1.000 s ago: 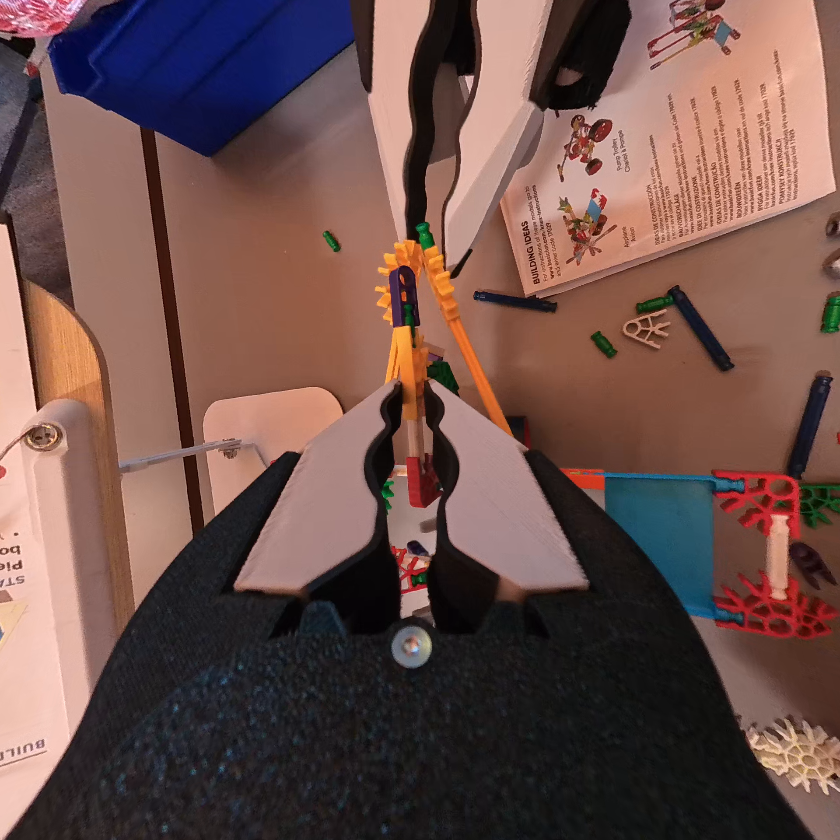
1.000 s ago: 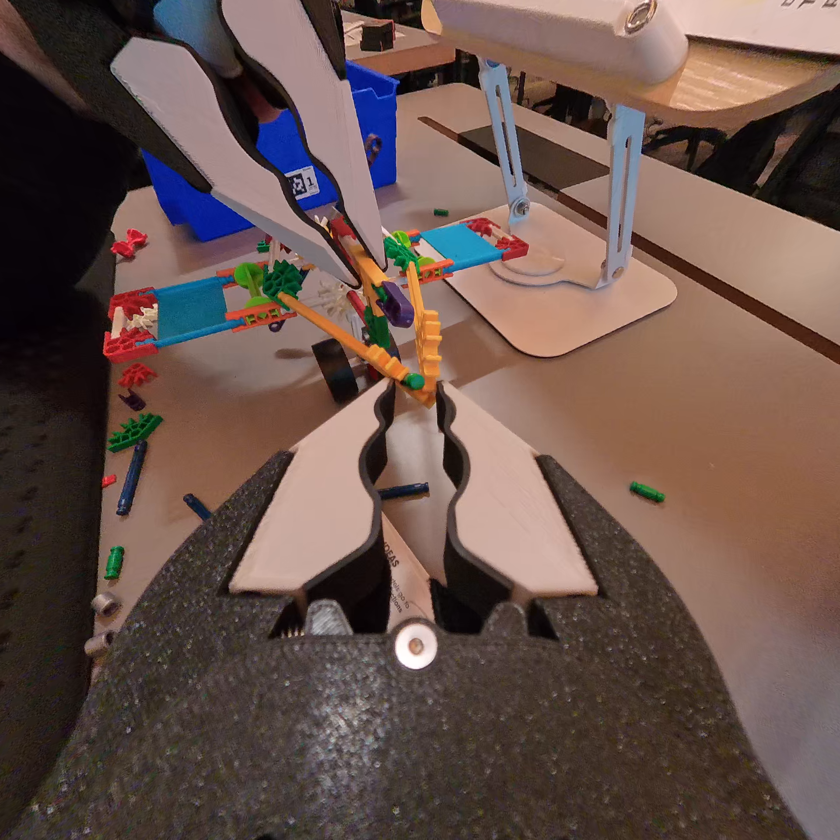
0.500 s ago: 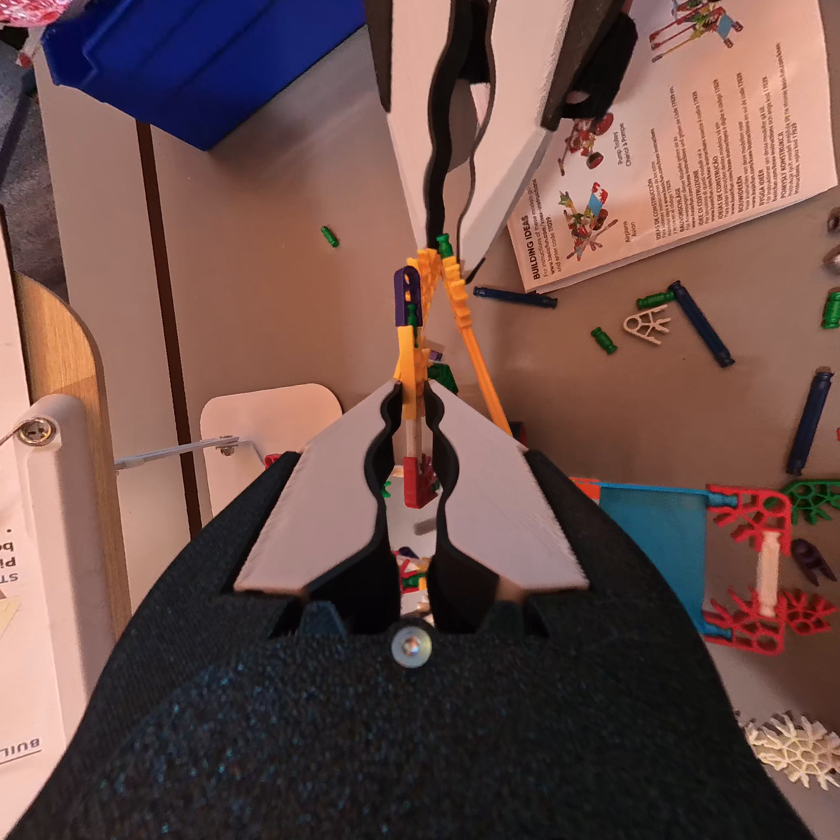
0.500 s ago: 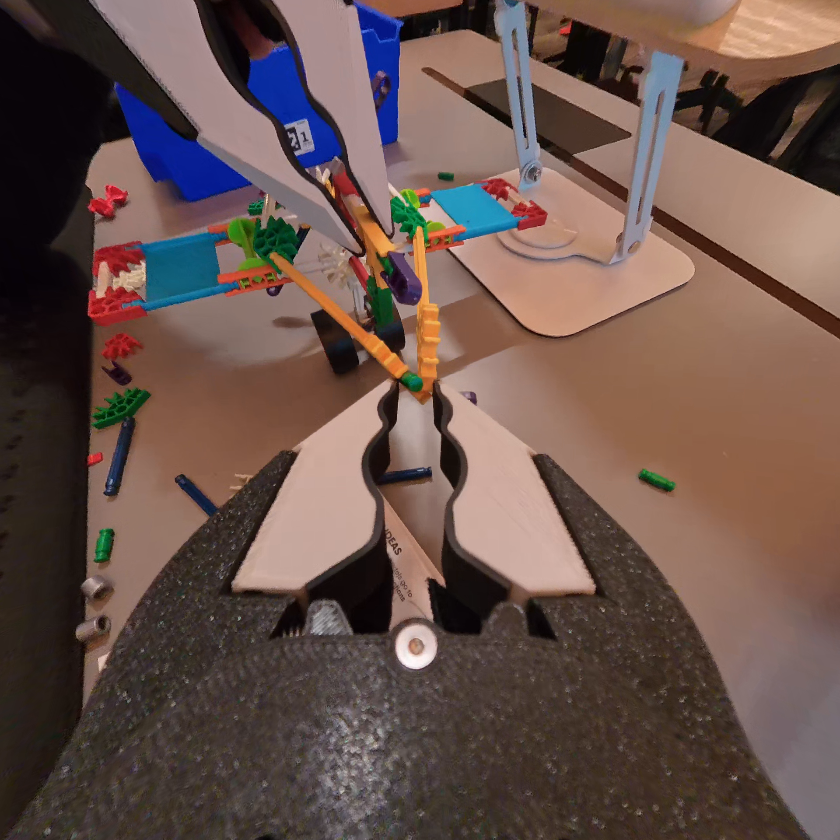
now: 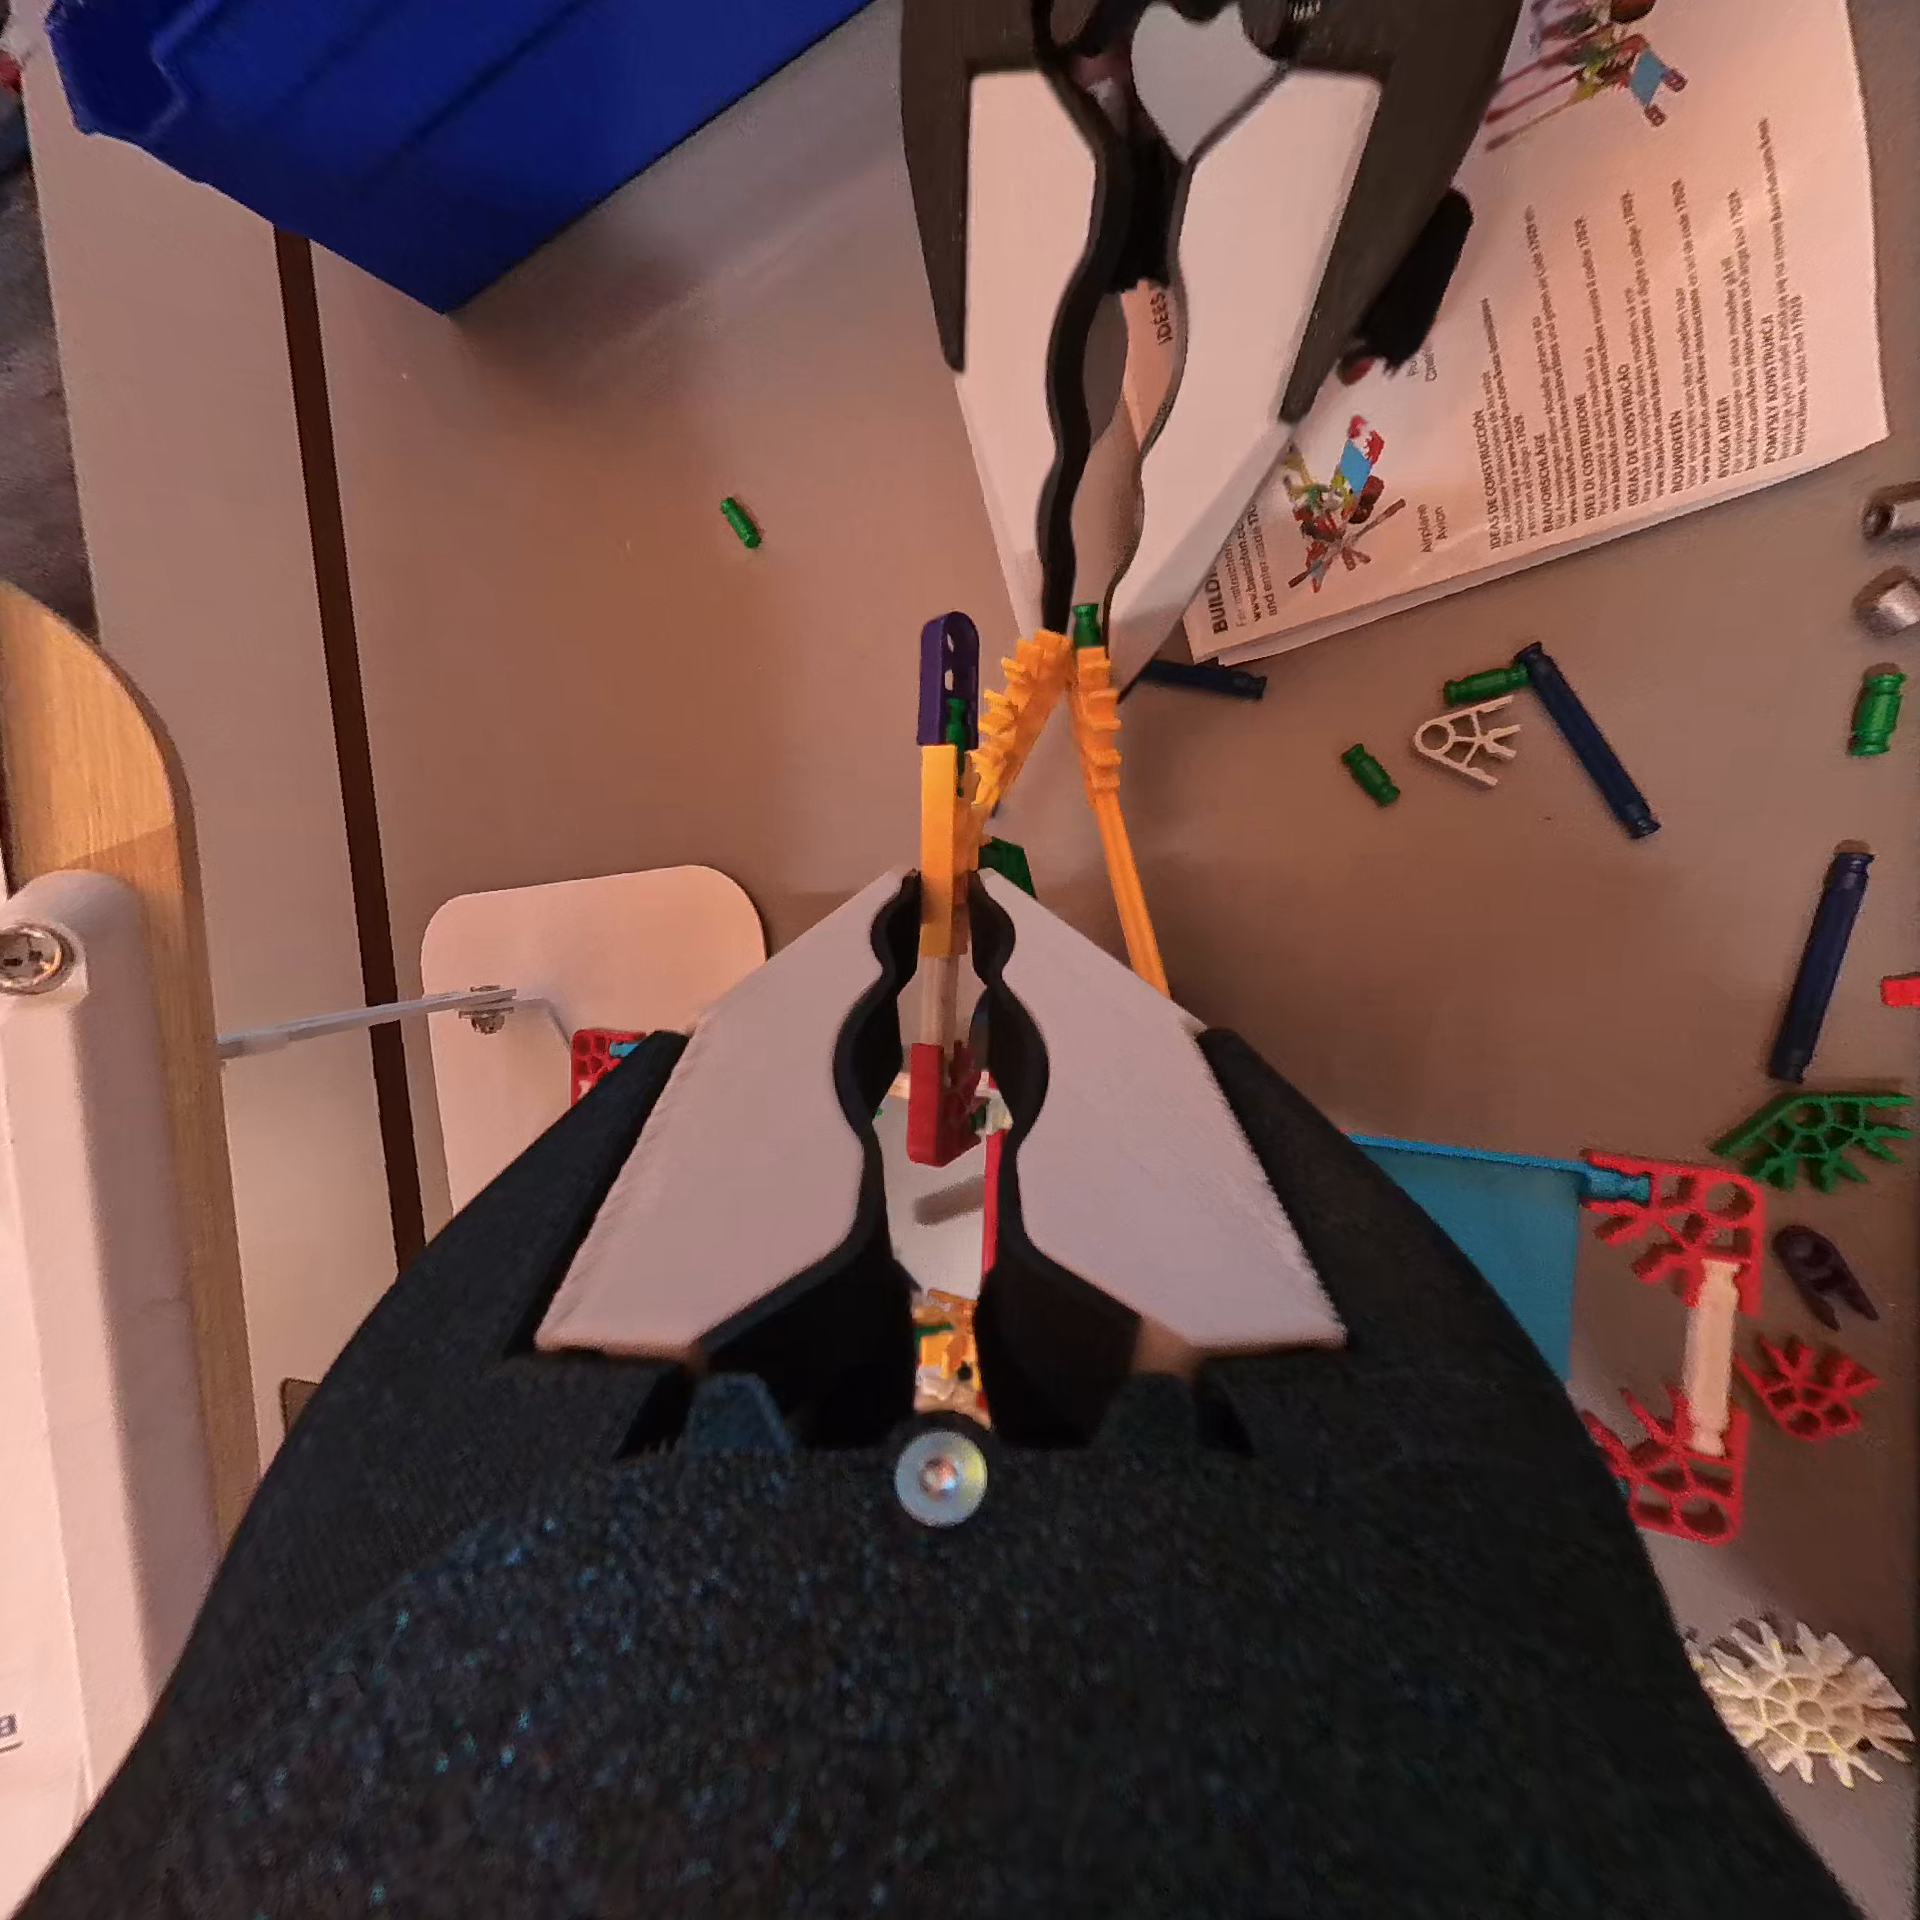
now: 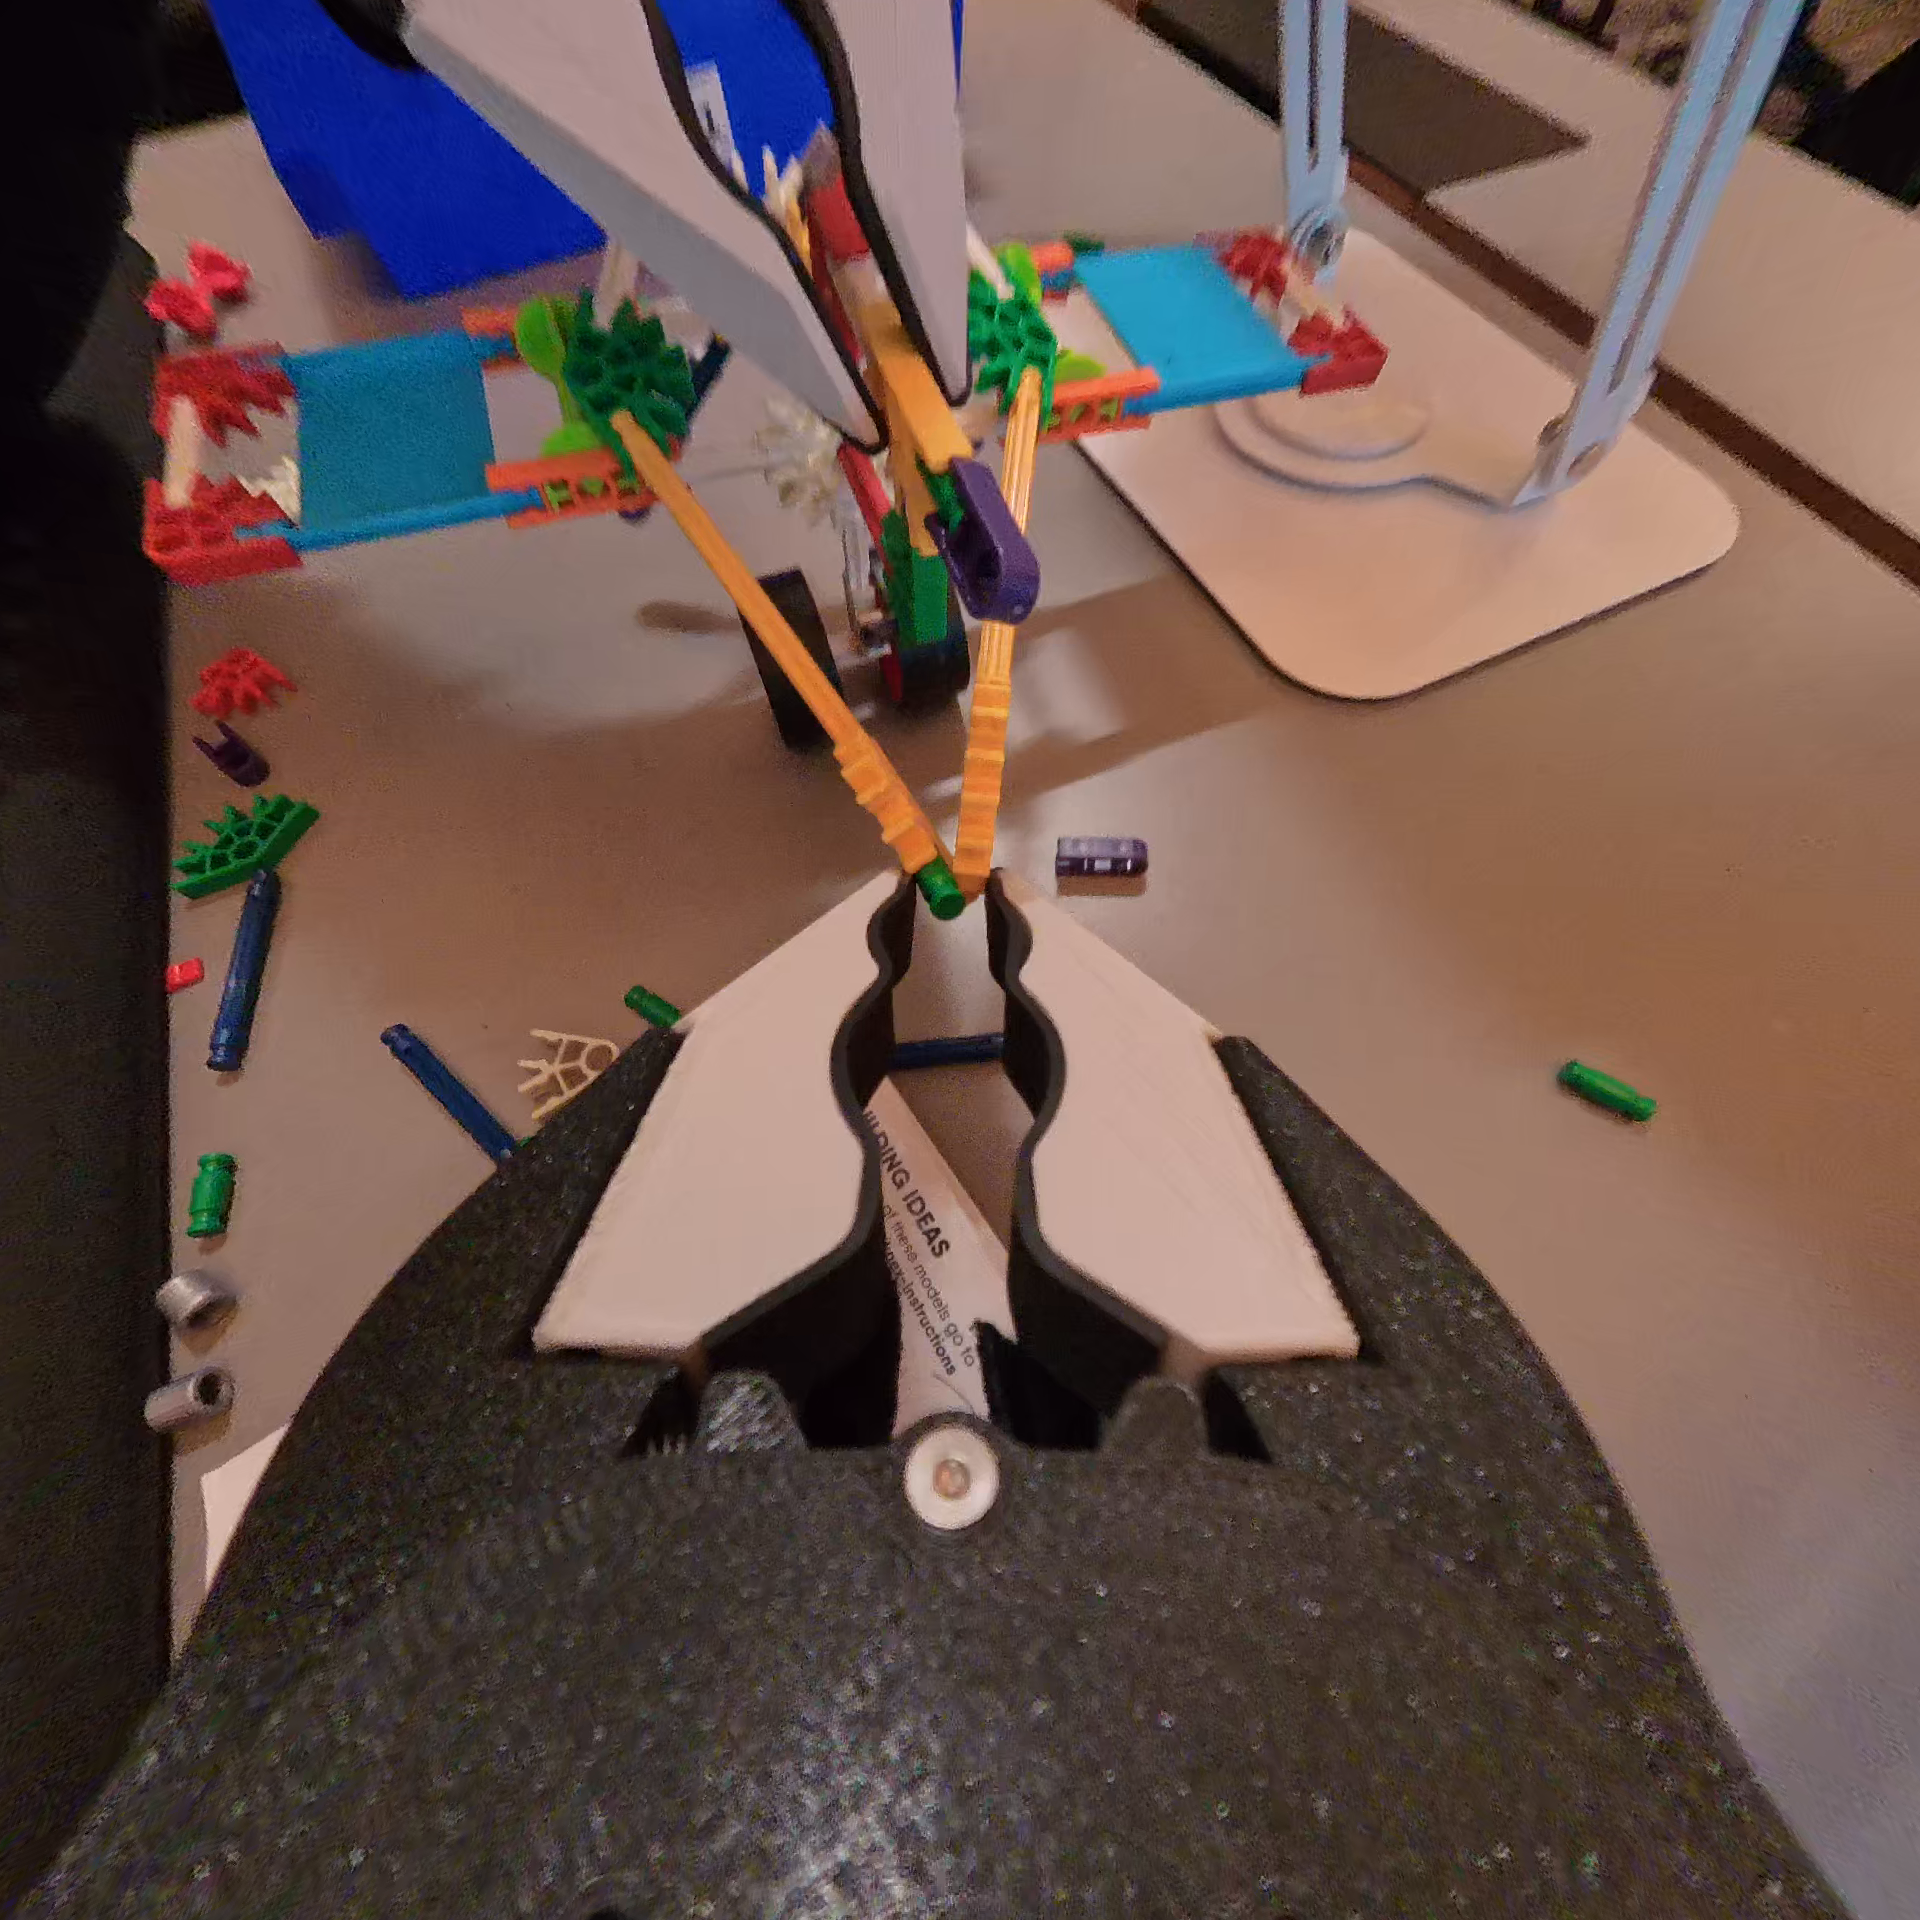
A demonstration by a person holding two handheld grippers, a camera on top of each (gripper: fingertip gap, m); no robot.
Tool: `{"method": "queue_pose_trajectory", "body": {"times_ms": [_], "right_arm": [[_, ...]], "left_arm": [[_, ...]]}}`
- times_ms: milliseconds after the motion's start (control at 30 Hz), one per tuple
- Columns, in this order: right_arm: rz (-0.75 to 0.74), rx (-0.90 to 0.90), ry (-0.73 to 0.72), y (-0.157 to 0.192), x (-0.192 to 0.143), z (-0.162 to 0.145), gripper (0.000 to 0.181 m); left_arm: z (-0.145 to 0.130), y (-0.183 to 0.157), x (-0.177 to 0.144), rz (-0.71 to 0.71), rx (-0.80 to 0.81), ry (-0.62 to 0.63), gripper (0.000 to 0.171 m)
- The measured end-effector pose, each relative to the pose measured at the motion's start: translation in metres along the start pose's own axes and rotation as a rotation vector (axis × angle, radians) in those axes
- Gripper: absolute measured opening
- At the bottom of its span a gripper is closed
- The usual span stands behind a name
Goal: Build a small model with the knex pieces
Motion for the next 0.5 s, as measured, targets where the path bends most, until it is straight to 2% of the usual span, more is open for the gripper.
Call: {"method": "queue_pose_trajectory", "body": {"times_ms": [167,333,500], "right_arm": [[0.0,-0.021,0.047,0.004,0.004,-0.004,0.013],[-0.036,-0.016,0.016,-0.002,-0.004,0.001,0.013],[-0.051,-0.04,-0.03,-0.004,-0.012,0.006,0.033]], "left_arm": [[0.002,-0.001,0.002,-0.001,0.0,-0.004,0.007],[0.003,-0.002,0.003,-0.019,-0.003,-0.014,0.007],[0.002,-0.002,0.002,-0.02,0.004,-0.009,0.007]]}}
Point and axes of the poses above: each gripper's, where its closed fingertips meet, x out along the fingers, z out of its top, y = z × x across the jaws, the point moved 7 cm from there along -x, back along the fingers, and after that the axes turned 4 degrees about -x, right-handed, at the moved point
